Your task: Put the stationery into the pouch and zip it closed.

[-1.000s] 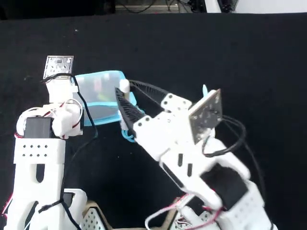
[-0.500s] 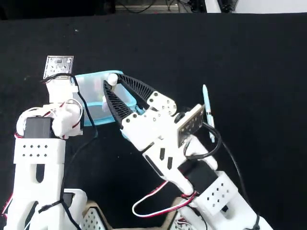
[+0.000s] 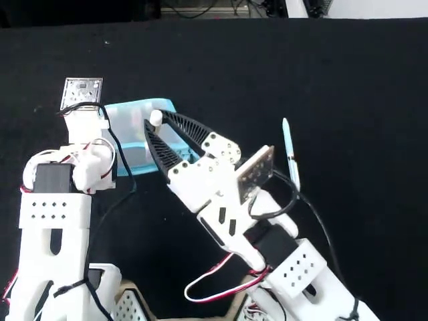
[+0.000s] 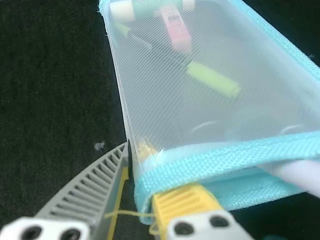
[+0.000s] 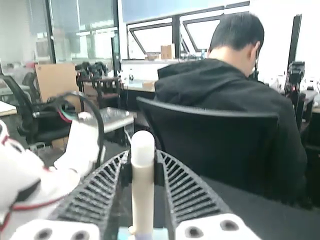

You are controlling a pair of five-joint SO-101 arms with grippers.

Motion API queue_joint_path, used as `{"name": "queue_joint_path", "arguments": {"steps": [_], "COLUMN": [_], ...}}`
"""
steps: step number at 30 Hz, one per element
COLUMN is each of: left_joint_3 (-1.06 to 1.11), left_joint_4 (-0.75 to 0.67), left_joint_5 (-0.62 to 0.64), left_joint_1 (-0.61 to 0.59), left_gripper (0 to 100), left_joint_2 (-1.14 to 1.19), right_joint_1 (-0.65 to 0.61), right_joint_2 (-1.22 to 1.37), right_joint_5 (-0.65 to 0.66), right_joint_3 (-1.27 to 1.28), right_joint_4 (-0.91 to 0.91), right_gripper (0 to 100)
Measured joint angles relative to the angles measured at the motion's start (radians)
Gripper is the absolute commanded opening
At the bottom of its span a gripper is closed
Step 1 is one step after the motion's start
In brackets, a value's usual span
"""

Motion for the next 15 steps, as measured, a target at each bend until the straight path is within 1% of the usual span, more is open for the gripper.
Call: {"name": "queue_joint_path", "arguments": {"steps": [10,15], "left_joint_3": [0.000,0.000], "left_joint_4": [0.000,0.000], "left_joint_5": [0.000,0.000], "left_joint_1": [0.000,0.000], "left_gripper": [3,3], "left_joint_2": [0.000,0.000], "right_joint_1": [0.000,0.000], "right_joint_2": [-0.006,-0.011], "right_joint_5": [0.000,0.000], "right_joint_3": [0.052,0.052], "right_joint_4": [-0.003,0.124], "right_gripper": [1.1,1.1]}}
